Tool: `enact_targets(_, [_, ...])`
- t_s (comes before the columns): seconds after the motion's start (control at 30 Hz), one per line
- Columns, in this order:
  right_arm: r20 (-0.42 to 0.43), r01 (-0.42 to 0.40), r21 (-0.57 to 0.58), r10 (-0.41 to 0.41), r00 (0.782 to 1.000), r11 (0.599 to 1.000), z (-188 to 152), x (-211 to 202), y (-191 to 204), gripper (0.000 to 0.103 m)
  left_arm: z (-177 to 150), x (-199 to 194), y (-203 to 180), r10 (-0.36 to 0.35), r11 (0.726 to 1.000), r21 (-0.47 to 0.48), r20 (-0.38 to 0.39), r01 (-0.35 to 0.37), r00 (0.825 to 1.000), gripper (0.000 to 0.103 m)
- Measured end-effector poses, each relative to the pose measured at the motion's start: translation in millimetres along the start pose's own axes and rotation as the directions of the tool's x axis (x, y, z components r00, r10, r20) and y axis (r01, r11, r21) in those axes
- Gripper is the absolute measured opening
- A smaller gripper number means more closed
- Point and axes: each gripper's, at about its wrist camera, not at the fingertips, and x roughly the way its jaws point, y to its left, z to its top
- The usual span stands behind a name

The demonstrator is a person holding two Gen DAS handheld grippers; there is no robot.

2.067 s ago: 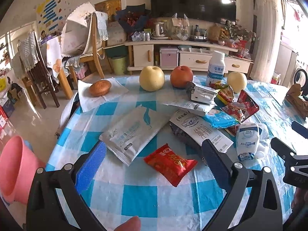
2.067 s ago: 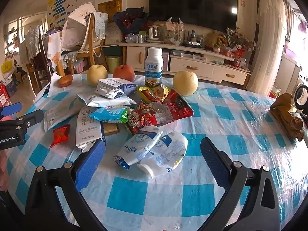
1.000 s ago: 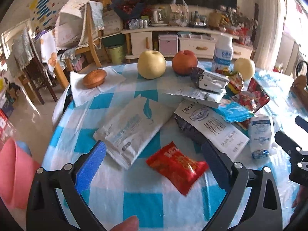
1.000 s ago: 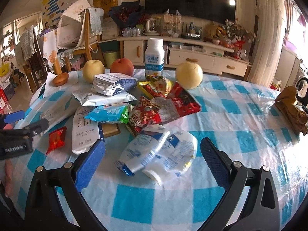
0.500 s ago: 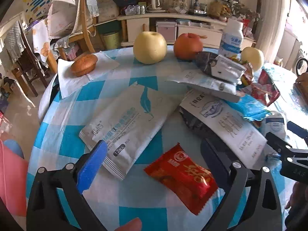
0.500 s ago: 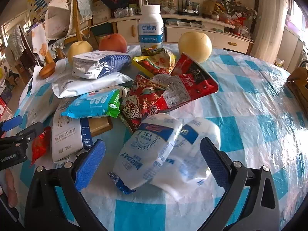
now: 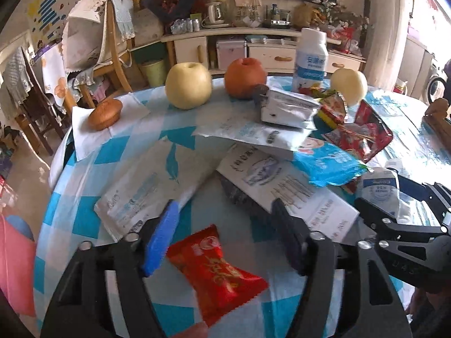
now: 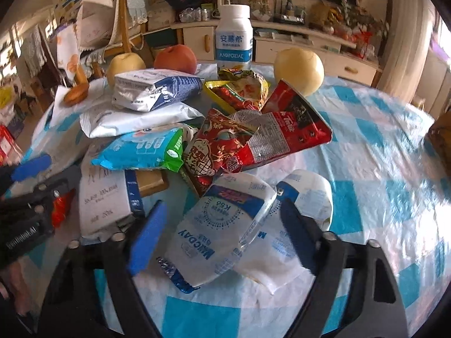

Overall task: Collect trash
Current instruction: 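Grasp the white milk carton with the left tool while the right tool grasps a white MAGIC DAY bag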

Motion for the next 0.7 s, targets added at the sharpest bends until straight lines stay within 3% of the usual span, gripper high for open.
enact_targets(0.13, [0.000,0.009,-0.018,-0.009,1.000,1.000,0,2,1,0.079,-3,7,24,0.043,0.998,-0.054,-0.033,-0.045,0.999,0.079])
enact_targets(0.23, [0.003,0.023,-0.023,-0.023,1.000,0.999,-1,2,1,0.068,-4,5,38,-0.011,0.990,-0.140,-0.042,0.005,0.999,0.079])
enact_targets(0.3, [0.007,0.026,-0.027,-0.025,1.000,0.999,-1,2,0,0.061,-3,0,30,-0.032,0.991,-0.131,-0.026,0.028,0.999,0.079])
enact_targets(0.57, [0.011,0.003,-0.009,-0.003,1.000,1.000,-2,-4,-3,0.055,3,-2,-9,0.016,0.997,-0.071,-0.030,-0.018,0.999,0.079])
enact_targets(0.7, [0.008,-0.012,0.003,0.012,1.000,1.000,-1,-6,-8,0.052,12,-7,-22,-0.003,0.998,-0.066,-0.018,0.002,1.000,0.079])
